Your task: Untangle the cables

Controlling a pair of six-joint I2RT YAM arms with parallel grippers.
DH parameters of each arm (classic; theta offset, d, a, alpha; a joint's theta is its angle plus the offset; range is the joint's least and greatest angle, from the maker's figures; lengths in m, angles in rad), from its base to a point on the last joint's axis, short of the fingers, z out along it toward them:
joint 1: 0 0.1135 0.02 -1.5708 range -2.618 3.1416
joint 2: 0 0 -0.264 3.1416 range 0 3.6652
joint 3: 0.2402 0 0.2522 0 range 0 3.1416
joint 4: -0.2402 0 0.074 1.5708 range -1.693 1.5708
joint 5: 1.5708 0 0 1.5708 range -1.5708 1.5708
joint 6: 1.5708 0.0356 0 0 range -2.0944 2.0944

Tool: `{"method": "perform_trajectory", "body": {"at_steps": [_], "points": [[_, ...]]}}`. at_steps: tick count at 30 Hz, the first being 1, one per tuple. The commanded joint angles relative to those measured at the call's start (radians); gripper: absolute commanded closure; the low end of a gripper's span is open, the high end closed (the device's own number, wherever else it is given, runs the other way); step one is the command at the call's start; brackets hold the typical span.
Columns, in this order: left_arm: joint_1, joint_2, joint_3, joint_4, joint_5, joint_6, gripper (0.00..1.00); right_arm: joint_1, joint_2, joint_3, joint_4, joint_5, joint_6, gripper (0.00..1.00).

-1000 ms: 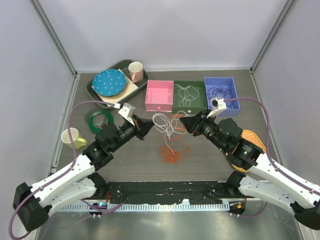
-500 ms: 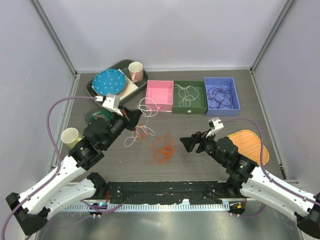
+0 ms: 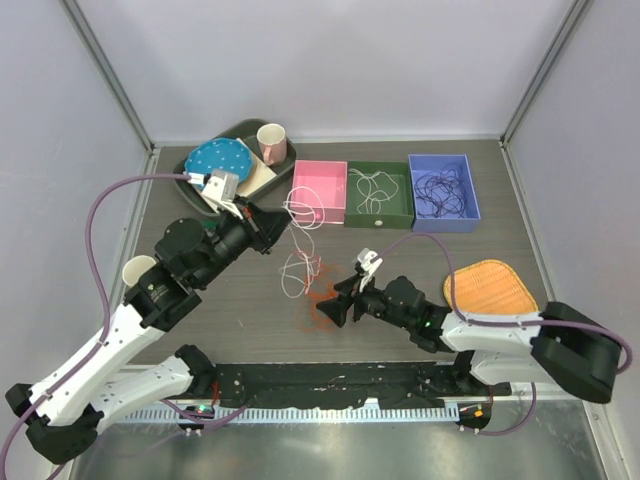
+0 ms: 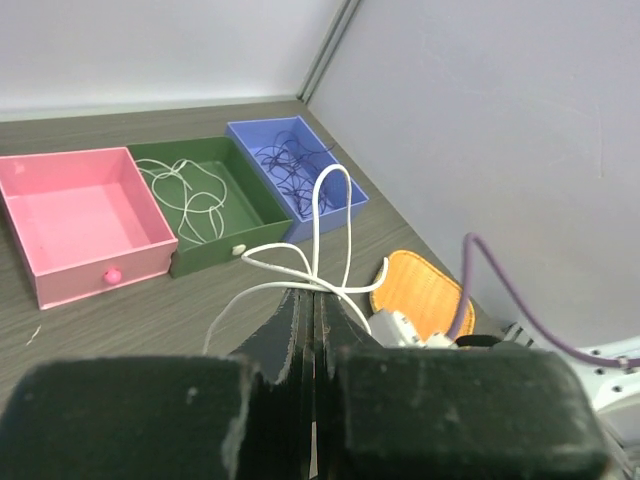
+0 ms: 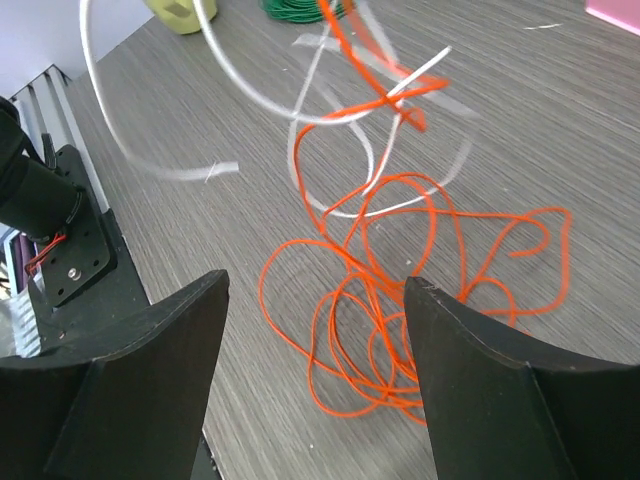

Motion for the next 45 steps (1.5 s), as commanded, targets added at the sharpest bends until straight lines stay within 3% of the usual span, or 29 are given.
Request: {"method": "perform_trajectory", "body": {"at_steps": [1,8,12,15,16,18,20,23,28,32,38,45], "points": [[-0.002,0.012,0.069,-0.016,0.031,-0.033,1.0,0.023,0.147,-0.021,0.393,0.008,-0.022,0.23],[-0.001,0.026,0.109,-0.043,0.039,-0.049,1.0,0.034,0.44,0.177,0.532,0.067,-0.026,0.23],[-0.001,0.02,0.146,-0.071,0.028,-0.037,1.0,0.034,0.601,0.265,0.599,-0.028,-0.008,0.29],[-0.001,0.022,0.195,-0.123,-0.051,0.002,1.0,0.034,0.625,0.256,0.617,-0.017,0.042,0.63],[-0.001,0.023,0.205,-0.146,-0.153,0.011,1.0,0.034,0.617,0.216,0.644,0.003,0.05,0.82],[-0.001,0.029,0.236,-0.175,-0.281,0.037,1.0,0.034,0.559,0.173,0.637,0.072,0.064,0.87],[-0.001,0.054,0.251,-0.194,-0.497,0.065,1.0,0.034,0.47,0.135,0.516,0.135,0.066,0.9],[0.008,0.097,0.267,-0.212,-0.671,0.098,1.0,0.022,0.37,0.119,0.253,0.308,0.156,0.99],[0.125,0.135,0.291,-0.282,-0.76,0.079,1.0,-0.128,0.097,0.047,-0.226,0.471,0.468,0.99],[0.22,0.128,0.284,-0.326,-0.791,0.042,1.0,-0.324,-0.159,-0.028,-0.481,0.54,0.606,0.99],[0.277,0.088,0.242,-0.333,-0.841,0.028,1.0,-0.445,-0.485,-0.05,-0.777,0.616,0.655,0.99],[0.295,0.106,0.259,-0.353,-0.869,0.029,1.0,-0.501,-0.552,-0.004,-0.963,0.705,0.653,0.99]]}}
